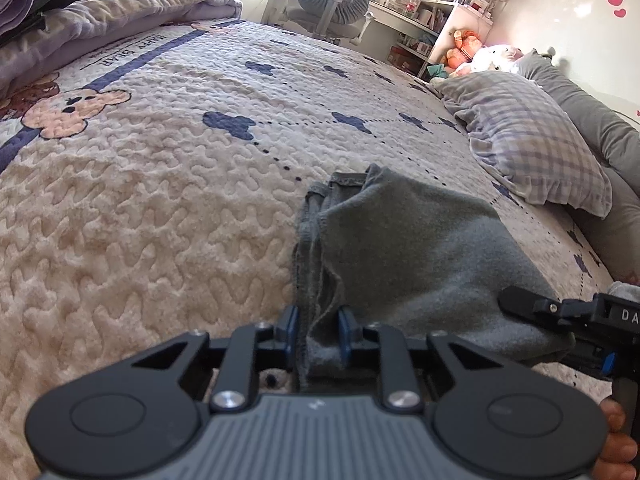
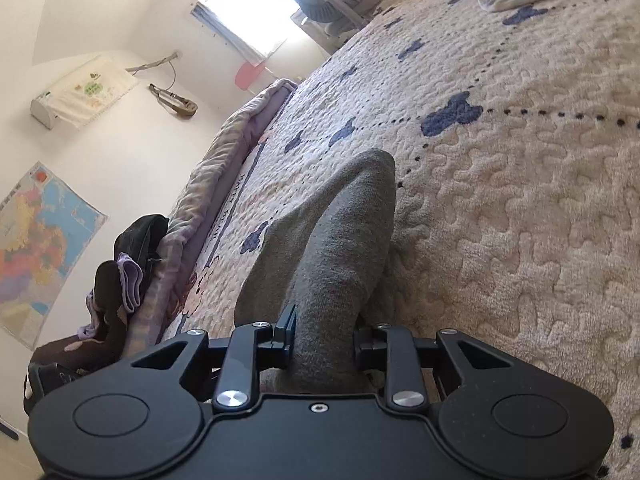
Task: Fold clothes
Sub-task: 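Grasp the other end of the folded shirt with the left gripper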
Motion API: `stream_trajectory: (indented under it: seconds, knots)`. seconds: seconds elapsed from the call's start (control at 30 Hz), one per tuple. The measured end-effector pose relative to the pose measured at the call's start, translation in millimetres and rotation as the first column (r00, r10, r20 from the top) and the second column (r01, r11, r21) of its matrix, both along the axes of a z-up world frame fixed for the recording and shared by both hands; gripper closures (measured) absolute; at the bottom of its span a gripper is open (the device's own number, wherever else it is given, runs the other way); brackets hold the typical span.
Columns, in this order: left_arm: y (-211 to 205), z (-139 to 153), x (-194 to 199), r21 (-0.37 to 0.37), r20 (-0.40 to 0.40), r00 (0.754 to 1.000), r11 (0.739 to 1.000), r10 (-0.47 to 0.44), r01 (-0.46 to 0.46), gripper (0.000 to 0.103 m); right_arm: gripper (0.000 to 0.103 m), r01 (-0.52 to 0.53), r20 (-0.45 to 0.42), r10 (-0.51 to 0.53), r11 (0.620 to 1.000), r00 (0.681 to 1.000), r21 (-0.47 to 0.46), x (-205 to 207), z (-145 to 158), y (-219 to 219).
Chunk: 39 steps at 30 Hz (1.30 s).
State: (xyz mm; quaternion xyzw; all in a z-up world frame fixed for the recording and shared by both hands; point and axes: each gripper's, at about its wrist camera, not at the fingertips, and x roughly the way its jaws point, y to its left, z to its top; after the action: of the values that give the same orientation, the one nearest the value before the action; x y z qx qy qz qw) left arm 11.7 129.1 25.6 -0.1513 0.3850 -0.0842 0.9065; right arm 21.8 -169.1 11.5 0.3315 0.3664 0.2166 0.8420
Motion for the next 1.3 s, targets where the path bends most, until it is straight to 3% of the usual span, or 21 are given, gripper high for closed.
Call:
stream_trajectory:
  seconds: [0.2,0.4,0.57,0.77,0.87,0.97,1.0,1.07,1.13,1.23,1.3]
  knots:
    - [-11,2,-1,0.038,0.009,0.999,0.999,-0.033,0.033,0.065,0.080,-0.050,0.051,0.058,0.990,0.997,-0.134,-2,24,-6]
    - [-12,2,-1,0.036,0.010,0.999,0.999,-0.038,0.037,0.068,0.080,-0.023,0.079,0.039,0.981,0.996,-0.191,-6,40,-29]
    - [-20,5,-3,0.068,0.021,0.999,0.997,-0.046,0.045,0.068,0.080,-0.001,0.071,0.014,0.983,0.997,-0.181,-6,51,-57]
    - [-26,6,-3,0.075,0.023,0.998,0.995,-0.062,0.060,0.068,0.080,0.023,0.110,0.006,0.966,0.994,-0.256,-8,79,-79]
    - [-31,9,-8,0.013,0.027,0.996,0.997,-0.080,0.079,0.068,0.081,0.059,0.100,-0.033,0.960,0.994,-0.272,-7,88,-90]
    - [-39,11,-18,-0.169,0.027,0.993,0.978,-0.116,0.119,0.068,0.081,0.088,0.100,-0.063,0.961,0.993,-0.263,-10,94,-99]
    - [-42,9,-22,-0.251,0.021,0.991,0.959,-0.129,0.131,0.066,0.081,0.090,0.103,-0.066,0.963,0.992,-0.253,-11,96,-101]
    - [-53,-1,-26,-0.447,-0.023,0.988,0.886,-0.151,0.125,0.061,0.081,0.094,0.108,-0.070,0.967,0.992,-0.236,-14,99,-105]
    - [-65,-13,-28,-0.621,-0.071,0.982,0.778,-0.175,0.094,0.059,0.081,0.096,0.112,-0.072,0.969,0.991,-0.227,-15,104,-107]
    - [-87,-34,-34,-0.782,-0.131,0.976,0.623,-0.172,0.006,0.044,0.081,0.102,0.121,-0.078,0.972,0.990,-0.210,-19,113,-110]
    - [-99,-47,-40,-0.870,-0.147,0.977,0.490,-0.156,-0.052,0.040,0.081,0.105,0.132,-0.078,0.971,0.988,-0.213,-22,120,-109]
